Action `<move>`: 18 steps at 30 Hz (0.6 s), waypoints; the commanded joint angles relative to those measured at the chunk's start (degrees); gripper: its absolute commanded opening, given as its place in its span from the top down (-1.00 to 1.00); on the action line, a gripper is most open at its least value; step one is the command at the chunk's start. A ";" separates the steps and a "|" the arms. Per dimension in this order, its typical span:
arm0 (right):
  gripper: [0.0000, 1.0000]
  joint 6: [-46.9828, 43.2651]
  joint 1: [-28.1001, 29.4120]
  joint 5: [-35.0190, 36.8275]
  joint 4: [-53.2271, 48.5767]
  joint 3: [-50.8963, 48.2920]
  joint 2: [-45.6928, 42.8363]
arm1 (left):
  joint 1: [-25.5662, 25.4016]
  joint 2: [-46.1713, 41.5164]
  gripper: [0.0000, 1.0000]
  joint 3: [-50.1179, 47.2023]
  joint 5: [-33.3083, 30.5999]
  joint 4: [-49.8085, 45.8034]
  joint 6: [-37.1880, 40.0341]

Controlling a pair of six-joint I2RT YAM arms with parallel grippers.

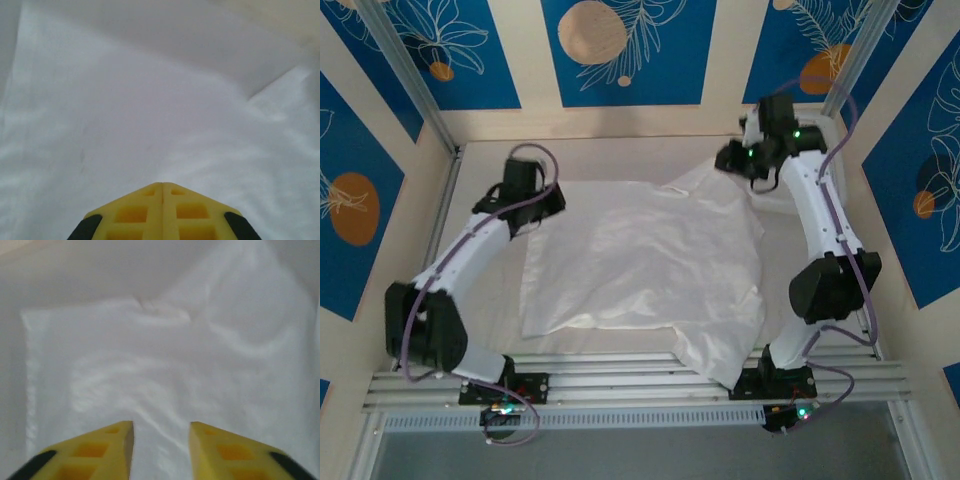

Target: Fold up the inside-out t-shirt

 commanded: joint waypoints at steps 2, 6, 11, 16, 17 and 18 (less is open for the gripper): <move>0.86 9.58 -0.09 -3.51 17.33 -20.66 -4.08 | -0.16 5.83 1.00 -2.13 -2.28 -1.10 -1.67; 1.00 16.15 1.93 -1.12 29.10 -32.76 -2.56 | 0.25 13.74 1.00 -0.04 -4.69 -1.17 -3.35; 1.00 20.46 5.78 3.18 32.65 -32.63 5.92 | 3.95 21.38 1.00 2.50 -8.04 -1.31 -6.73; 1.00 23.96 10.18 6.55 34.17 -26.26 15.41 | 9.51 26.26 1.00 6.36 -6.86 -1.26 -7.27; 1.00 24.06 10.90 7.19 33.57 -23.93 17.79 | 10.43 27.48 1.00 7.55 -6.58 -1.43 -7.24; 1.00 24.18 11.29 7.42 32.86 -21.52 19.64 | 11.23 28.62 1.00 8.78 -6.03 -1.49 -7.21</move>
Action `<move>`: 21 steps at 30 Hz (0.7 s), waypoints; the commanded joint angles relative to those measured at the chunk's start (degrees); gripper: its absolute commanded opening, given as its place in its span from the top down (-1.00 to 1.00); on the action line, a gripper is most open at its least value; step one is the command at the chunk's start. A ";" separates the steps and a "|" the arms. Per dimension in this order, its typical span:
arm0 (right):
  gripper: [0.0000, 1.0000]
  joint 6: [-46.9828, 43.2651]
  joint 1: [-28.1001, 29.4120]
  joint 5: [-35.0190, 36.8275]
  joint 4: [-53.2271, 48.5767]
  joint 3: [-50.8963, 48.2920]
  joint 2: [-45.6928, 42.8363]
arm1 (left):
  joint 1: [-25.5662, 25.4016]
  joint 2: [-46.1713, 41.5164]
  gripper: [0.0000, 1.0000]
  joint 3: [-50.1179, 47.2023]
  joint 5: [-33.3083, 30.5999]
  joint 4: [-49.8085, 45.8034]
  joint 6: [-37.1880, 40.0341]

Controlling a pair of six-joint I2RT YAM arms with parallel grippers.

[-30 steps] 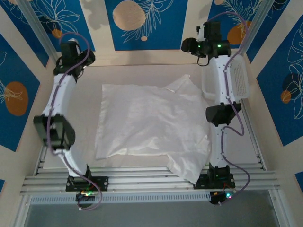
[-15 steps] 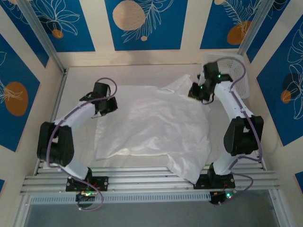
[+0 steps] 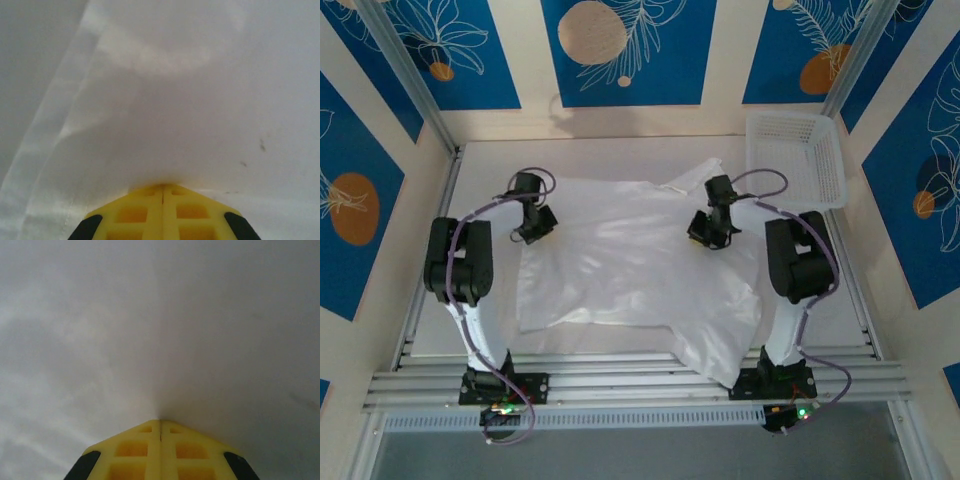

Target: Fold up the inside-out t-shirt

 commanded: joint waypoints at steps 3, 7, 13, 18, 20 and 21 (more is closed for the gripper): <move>1.00 2.78 2.70 1.64 0.71 11.45 10.89 | 4.66 8.07 1.00 5.58 1.96 -0.85 -1.08; 1.00 0.46 3.45 0.78 0.98 20.95 17.02 | 6.23 11.21 1.00 11.09 2.41 0.34 -1.20; 0.86 -2.37 3.12 1.02 -2.35 25.78 11.29 | 8.06 6.41 0.43 14.97 3.02 1.37 0.91; 0.53 -3.03 3.17 5.31 3.73 5.56 -10.15 | 5.91 -10.29 0.16 5.66 3.58 2.58 1.75; 0.43 -0.46 1.54 8.21 6.75 -6.64 -20.60 | 2.86 -17.78 0.12 0.70 4.43 2.81 2.35; 0.39 1.12 0.26 9.03 7.44 -12.13 -24.62 | 0.32 -20.39 0.10 -0.88 4.79 2.64 2.96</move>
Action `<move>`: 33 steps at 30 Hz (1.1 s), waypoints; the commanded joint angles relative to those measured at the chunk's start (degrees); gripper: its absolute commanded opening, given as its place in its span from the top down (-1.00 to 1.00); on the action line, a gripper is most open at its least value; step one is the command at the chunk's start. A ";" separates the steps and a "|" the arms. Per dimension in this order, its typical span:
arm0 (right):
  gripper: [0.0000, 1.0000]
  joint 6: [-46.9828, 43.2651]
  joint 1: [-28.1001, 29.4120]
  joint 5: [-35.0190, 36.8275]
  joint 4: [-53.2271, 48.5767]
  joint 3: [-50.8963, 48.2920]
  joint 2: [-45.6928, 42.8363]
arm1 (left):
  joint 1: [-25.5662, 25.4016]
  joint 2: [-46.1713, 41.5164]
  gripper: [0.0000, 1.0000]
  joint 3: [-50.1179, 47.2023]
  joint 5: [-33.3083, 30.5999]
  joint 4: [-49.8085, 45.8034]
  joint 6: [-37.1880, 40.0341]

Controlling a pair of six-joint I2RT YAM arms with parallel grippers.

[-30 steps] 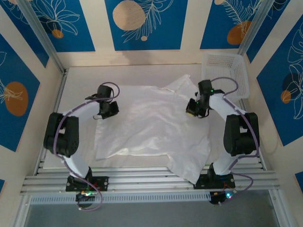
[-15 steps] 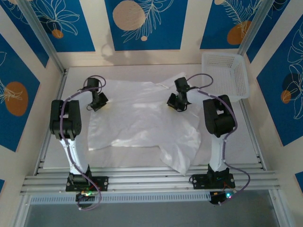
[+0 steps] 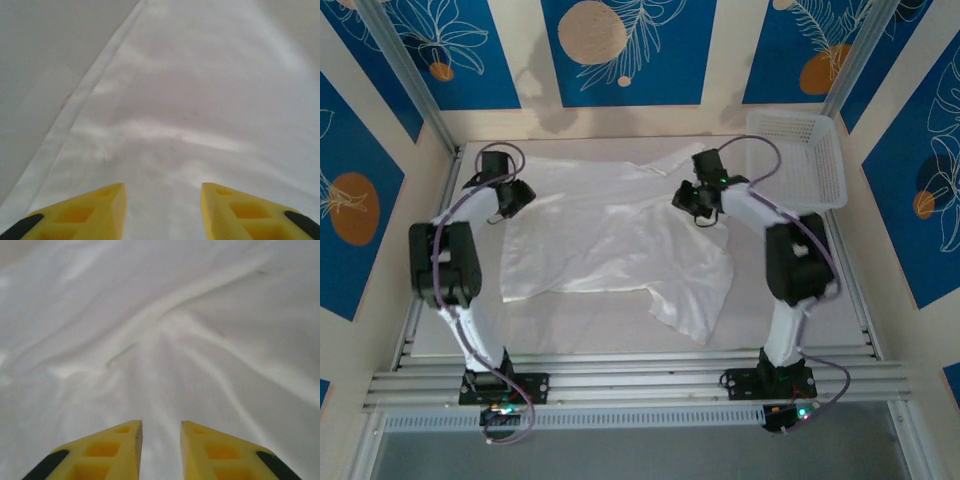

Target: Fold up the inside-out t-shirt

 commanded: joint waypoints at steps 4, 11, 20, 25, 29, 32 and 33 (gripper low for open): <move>0.20 8.11 -12.75 3.46 2.66 -29.68 -22.71 | -19.23 -15.53 0.01 -8.06 2.54 -0.71 7.13; -0.02 0.86 -16.72 -11.48 4.17 -33.90 -17.40 | -29.81 -17.80 0.01 -15.19 -2.44 -2.96 8.03; 0.77 5.47 -15.36 -5.57 4.47 -36.85 -17.34 | -29.03 -26.05 -0.08 -20.59 -16.13 -12.16 4.11; 0.84 6.69 -13.35 -1.15 -0.36 -36.81 -28.19 | -23.90 -30.60 -0.14 -25.63 -15.99 -15.50 -0.25; 0.90 10.77 -8.63 1.45 -1.94 -39.04 -34.55 | -16.95 -34.91 -0.16 -32.14 -10.94 -14.11 -2.27; 0.62 14.59 -3.90 5.09 -1.04 -42.37 -34.88 | -14.40 -36.05 -0.17 -34.42 -9.88 -13.47 -2.89; 0.51 15.13 -3.52 6.23 -2.44 -42.50 -34.88 | -14.23 -36.08 -0.17 -34.49 -10.10 -13.68 -2.98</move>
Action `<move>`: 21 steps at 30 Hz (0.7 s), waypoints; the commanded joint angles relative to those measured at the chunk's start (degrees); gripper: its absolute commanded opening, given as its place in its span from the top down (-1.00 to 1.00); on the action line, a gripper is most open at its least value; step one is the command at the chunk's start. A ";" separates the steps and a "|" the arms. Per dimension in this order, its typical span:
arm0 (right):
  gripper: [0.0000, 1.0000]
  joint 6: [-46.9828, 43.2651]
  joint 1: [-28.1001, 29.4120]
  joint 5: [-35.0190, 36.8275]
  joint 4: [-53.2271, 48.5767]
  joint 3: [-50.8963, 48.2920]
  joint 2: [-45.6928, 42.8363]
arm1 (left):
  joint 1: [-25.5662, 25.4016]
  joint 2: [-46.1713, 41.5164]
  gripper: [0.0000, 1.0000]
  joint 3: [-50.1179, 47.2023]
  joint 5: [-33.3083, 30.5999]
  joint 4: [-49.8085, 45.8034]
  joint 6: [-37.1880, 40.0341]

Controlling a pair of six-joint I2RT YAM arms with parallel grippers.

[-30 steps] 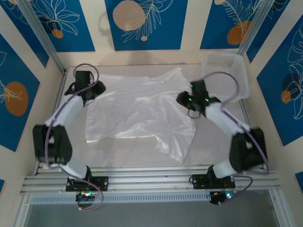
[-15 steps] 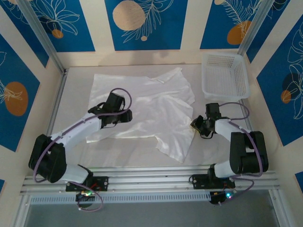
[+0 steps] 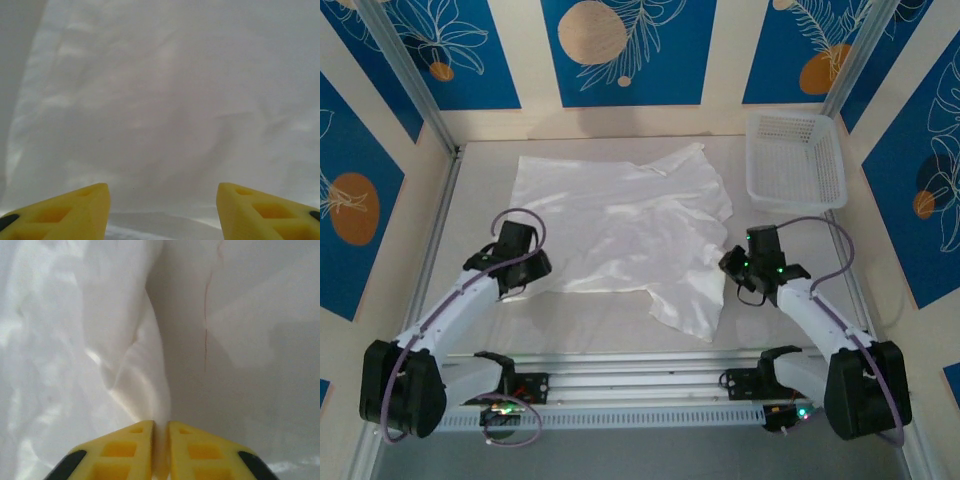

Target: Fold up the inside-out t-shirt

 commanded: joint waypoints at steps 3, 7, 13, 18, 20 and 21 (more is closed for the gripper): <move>0.24 3.46 1.04 6.95 -8.48 -2.72 -1.43 | 1.04 -0.92 -0.18 -0.36 0.22 -2.21 -2.54; 0.13 0.55 -0.90 8.06 -7.29 -5.50 -5.20 | 2.32 -0.87 -0.18 -1.10 -4.62 -4.27 -4.97; 0.00 -1.90 -3.13 4.26 -2.05 -6.71 -4.04 | 4.89 -5.06 -0.20 -4.43 -3.34 -1.69 -6.46; 0.00 -2.35 -3.39 -2.62 3.93 -5.73 -0.64 | 5.51 -6.02 -0.20 -5.35 -0.24 0.65 -5.12; 0.00 -1.50 -3.37 -3.72 5.37 -5.49 0.93 | 5.57 -5.67 -0.20 -5.53 2.13 1.71 -4.41; 0.01 -1.41 -3.45 -3.68 6.08 -5.52 1.60 | 5.61 -5.59 -0.20 -5.48 3.03 1.92 -4.13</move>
